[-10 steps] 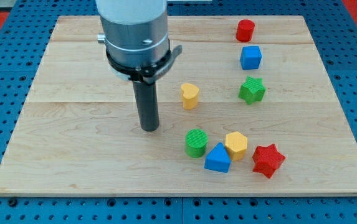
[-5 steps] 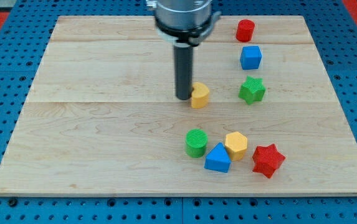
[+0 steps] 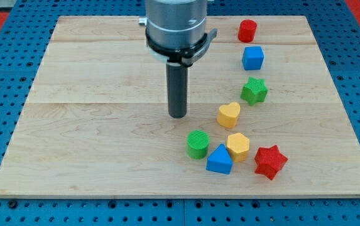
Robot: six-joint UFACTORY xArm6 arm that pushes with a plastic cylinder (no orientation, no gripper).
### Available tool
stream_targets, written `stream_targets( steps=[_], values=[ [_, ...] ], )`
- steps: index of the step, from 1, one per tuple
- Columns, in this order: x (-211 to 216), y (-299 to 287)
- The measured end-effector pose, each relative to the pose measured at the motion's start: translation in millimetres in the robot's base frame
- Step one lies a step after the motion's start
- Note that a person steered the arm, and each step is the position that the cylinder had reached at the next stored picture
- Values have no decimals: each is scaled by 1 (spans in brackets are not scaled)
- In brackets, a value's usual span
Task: Drag the heart bottom of the green star
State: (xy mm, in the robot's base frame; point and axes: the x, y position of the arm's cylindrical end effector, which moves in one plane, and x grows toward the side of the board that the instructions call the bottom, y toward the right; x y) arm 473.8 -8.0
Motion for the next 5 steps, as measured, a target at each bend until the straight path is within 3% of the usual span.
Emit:
stream_targets(
  steps=[2,5],
  values=[
    [-8,69],
    [34,106]
  ],
)
